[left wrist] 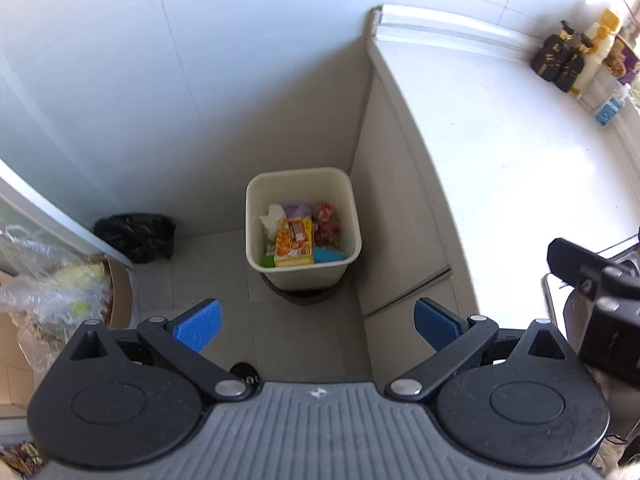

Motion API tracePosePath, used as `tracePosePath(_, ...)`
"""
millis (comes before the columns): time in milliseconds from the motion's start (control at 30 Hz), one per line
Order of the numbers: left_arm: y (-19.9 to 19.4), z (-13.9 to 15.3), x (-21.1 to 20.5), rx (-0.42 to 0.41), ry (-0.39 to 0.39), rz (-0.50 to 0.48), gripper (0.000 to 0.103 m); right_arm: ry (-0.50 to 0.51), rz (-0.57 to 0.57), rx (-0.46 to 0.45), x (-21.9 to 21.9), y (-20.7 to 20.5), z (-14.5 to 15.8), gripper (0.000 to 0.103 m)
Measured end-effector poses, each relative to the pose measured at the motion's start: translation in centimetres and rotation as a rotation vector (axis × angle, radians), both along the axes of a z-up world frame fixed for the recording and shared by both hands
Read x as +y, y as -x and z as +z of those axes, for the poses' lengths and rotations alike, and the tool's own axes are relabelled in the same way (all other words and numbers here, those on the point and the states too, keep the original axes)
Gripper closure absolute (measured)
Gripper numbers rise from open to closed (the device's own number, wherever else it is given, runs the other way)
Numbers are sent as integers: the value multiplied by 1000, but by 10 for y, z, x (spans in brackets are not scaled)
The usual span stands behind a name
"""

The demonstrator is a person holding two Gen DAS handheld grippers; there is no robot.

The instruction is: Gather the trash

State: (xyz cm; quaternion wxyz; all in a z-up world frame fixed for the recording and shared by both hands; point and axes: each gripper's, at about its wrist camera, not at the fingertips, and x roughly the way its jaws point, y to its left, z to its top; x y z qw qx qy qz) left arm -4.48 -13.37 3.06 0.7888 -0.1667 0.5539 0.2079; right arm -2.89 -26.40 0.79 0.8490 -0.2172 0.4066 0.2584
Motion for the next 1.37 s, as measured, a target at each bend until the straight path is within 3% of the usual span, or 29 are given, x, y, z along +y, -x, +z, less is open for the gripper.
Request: tracePosePath(1367, -6, 4, -17, -15, -6, -19, 0, -6, 10, -1, -12, -14, -3, 6)
